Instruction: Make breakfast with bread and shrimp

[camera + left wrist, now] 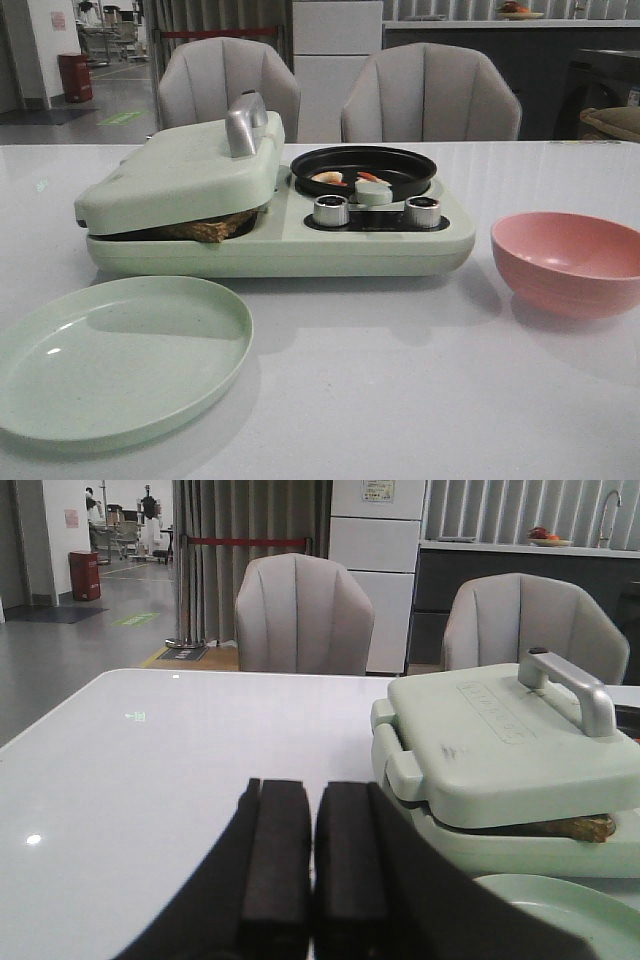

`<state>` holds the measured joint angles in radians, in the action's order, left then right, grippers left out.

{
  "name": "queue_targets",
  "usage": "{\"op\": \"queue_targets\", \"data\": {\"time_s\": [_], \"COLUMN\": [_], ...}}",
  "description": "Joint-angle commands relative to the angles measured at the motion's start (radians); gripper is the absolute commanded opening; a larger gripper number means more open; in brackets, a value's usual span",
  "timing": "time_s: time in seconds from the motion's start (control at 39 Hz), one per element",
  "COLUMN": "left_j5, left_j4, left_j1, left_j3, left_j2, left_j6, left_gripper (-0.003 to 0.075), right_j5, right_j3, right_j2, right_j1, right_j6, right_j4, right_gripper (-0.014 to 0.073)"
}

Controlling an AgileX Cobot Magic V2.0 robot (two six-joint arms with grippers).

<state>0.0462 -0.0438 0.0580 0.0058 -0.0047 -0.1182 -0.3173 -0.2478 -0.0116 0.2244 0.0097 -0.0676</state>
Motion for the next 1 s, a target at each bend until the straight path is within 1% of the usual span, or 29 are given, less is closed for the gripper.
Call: {"op": "queue_targets", "data": {"time_s": [0.0, 0.23, 0.28, 0.36, 0.51, 0.69, 0.79, 0.92, 0.97], "left_j5": [-0.073, -0.073, -0.073, -0.073, -0.073, -0.073, -0.073, -0.073, -0.073], "left_j4": [0.008, 0.008, 0.008, 0.008, 0.008, 0.008, 0.008, 0.008, 0.008], "left_j1": [-0.002, -0.002, -0.002, -0.002, -0.002, -0.002, -0.002, -0.002, -0.002], "left_j3": [0.020, 0.020, 0.020, 0.020, 0.020, 0.020, 0.020, 0.020, 0.020], "left_j2": [-0.017, -0.017, -0.017, -0.017, -0.017, -0.017, -0.017, -0.017, -0.017], "left_j6": [-0.011, -0.011, -0.011, -0.011, -0.011, -0.011, -0.011, -0.011, -0.011], "left_gripper": [0.0113, 0.0113, 0.0113, 0.0113, 0.0113, 0.0113, 0.0113, 0.0113, 0.0113], "right_j5": [0.080, 0.084, 0.089, 0.128, 0.230, 0.241, 0.271, 0.381, 0.381], "right_j3": [-0.025, -0.012, -0.001, 0.029, 0.120, 0.189, 0.210, 0.258, 0.258], "right_j2": [0.009, 0.009, 0.009, 0.009, 0.000, -0.021, -0.021, -0.021, -0.021], "right_j1": [0.001, -0.003, -0.014, -0.041, -0.105, -0.203, -0.216, -0.216, -0.216], "right_j6": [-0.010, -0.010, -0.010, -0.010, -0.010, -0.010, -0.010, -0.010, -0.010], "right_j4": [0.002, 0.003, 0.028, 0.068, 0.068, 0.068, 0.068, 0.068, 0.068], "right_gripper": [0.0153, 0.0153, 0.0153, 0.0153, 0.0153, 0.0153, 0.0153, 0.0153, 0.0153]}}
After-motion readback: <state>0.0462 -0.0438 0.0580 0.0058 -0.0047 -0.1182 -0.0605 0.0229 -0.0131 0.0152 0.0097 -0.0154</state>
